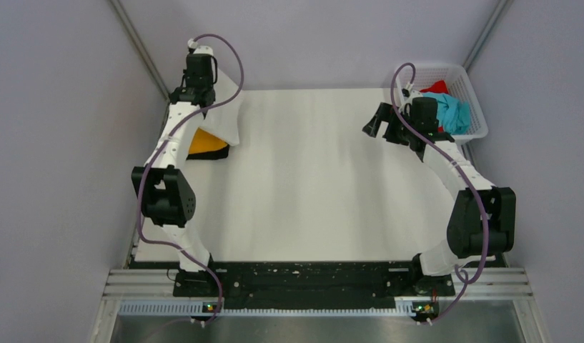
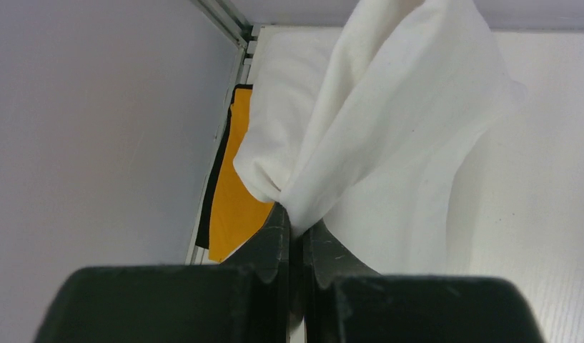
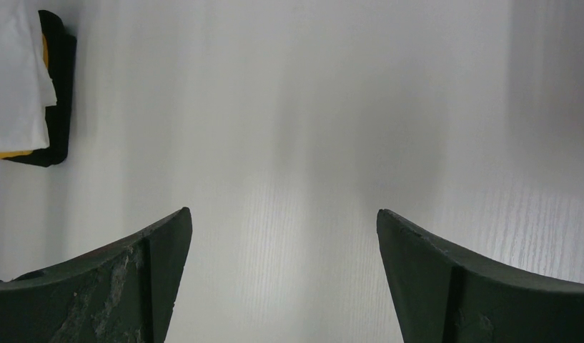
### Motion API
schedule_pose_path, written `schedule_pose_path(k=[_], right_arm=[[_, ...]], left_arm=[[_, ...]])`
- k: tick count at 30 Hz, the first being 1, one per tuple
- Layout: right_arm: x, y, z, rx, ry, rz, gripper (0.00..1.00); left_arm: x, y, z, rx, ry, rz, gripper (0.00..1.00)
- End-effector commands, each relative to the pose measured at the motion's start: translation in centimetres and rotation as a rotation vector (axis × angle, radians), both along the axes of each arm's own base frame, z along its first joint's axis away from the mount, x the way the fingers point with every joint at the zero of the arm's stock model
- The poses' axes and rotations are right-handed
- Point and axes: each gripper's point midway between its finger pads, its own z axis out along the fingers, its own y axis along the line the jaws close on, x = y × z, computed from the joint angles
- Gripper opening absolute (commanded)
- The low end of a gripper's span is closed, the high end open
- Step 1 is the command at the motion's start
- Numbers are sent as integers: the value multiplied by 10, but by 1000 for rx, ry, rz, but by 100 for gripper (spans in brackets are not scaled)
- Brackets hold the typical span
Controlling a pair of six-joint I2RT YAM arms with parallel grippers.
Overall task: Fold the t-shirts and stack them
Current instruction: Put the neatly folded tshirt into the corner of the board with the left arm, then reset both arms
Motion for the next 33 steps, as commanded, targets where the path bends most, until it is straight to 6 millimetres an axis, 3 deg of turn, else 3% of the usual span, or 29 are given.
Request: schedule_pose_path(k=[1,5,9,11,14,16,21,25,26,27,28,30,33], right_arm=[[3,-4,11,-23,-35,-7,99],[3,-8,5,-34,-11,-28,99],[3,-8,-3,-28,16,-36,99],[2,-9,-8,-28,29,-43,99],[-2,-13,-9,-42,37,-66,99],[-6,-17,-3,-50,25,-85,99],[-24,-34,17,-64,-48,-190,99],[-51,-53,12,-92,-72,-296,99],[-60,-61,8,-110,-80,-331,99],[-68,-68,1,-127,-86,-365,99],[-78,-75,-5,-143,-96,-398,99],[-97,-89,-13,-172,-122,-461,99],[-118,-101,-28,-198,-134,-514,99]], left_arm=[[-1,31,-24,-101,-14,41,0],[-2,84,-72,-103,35,190,0],[1,135,-106,-95,33,332,2],[4,152,-113,-128,7,377,41],[1,159,-105,-169,-44,417,62],[1,150,-91,-210,-99,390,96],[-14,106,-55,-361,-191,286,99],[-50,54,-33,-473,-247,227,99],[-66,34,-17,-484,-298,178,99],[-82,18,-19,-486,-319,144,99],[-102,3,-37,-481,-308,121,99],[-133,-18,-48,-480,-337,83,99],[-176,-33,-72,-583,-354,64,99]])
